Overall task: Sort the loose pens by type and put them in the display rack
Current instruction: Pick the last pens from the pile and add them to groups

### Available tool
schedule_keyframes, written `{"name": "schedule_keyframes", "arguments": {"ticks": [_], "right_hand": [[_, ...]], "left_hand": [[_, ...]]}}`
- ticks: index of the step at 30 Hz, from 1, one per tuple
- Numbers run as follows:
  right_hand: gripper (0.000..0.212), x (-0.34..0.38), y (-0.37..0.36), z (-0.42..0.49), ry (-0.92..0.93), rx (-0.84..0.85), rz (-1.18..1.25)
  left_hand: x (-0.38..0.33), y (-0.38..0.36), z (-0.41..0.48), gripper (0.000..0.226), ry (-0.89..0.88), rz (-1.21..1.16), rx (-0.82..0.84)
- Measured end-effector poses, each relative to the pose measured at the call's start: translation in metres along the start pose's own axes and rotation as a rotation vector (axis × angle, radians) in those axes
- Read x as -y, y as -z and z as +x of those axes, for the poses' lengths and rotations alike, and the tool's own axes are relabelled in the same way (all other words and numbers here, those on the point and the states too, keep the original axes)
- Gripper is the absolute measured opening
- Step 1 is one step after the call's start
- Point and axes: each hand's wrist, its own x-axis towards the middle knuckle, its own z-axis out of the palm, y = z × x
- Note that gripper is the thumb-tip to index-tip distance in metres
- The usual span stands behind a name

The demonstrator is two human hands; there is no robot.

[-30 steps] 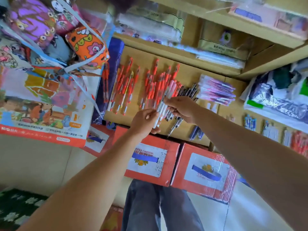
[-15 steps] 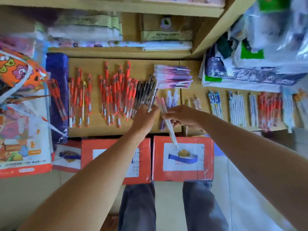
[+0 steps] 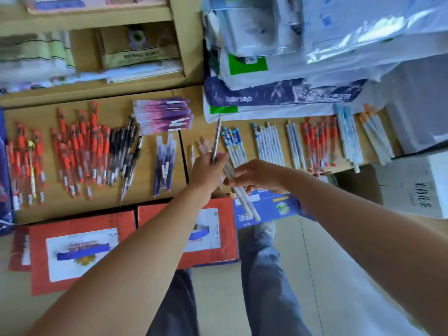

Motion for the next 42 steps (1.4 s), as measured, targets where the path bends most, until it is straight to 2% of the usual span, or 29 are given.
{"name": "schedule_keyframes", "arguments": {"ticks": [6,9,14,18,25,31,37,42], "right_hand": [[0.063,-0.056,0.075,-0.042,0.017,-0.148,-0.013],[0.065,-0.081,0.112,-0.058,0.031,-0.259,-0.001],[0.05,-0.119,0.153,-0.073,0.018,-0.4,0.048],[0.047,-0.143,0.173,-0.086,-0.039,-0.535,0.111],[0.032,-0.167,0.194,-0.102,-0.125,-0.655,0.122],[0.032,-0.143,0.172,-0.089,-0.051,-0.554,0.125],[0.038,-0.101,0.135,-0.046,0.059,-0.436,0.084],[0.051,-0.087,0.119,-0.022,0.053,-0.374,0.021]], "left_hand": [[-0.014,-0.095,0.004,0.024,0.014,0.07,-0.05],[-0.019,-0.128,0.009,0.022,0.012,0.089,-0.002],[-0.019,-0.161,0.007,0.023,-0.025,0.265,0.071],[-0.014,-0.181,0.007,0.022,-0.029,0.319,0.13],[-0.013,-0.205,0.015,0.019,-0.062,0.394,0.186],[-0.002,-0.185,0.019,0.025,-0.114,0.609,0.112],[0.014,-0.133,0.026,0.027,-0.171,0.626,-0.037],[0.026,-0.108,0.029,0.028,-0.115,0.605,-0.018]]}}
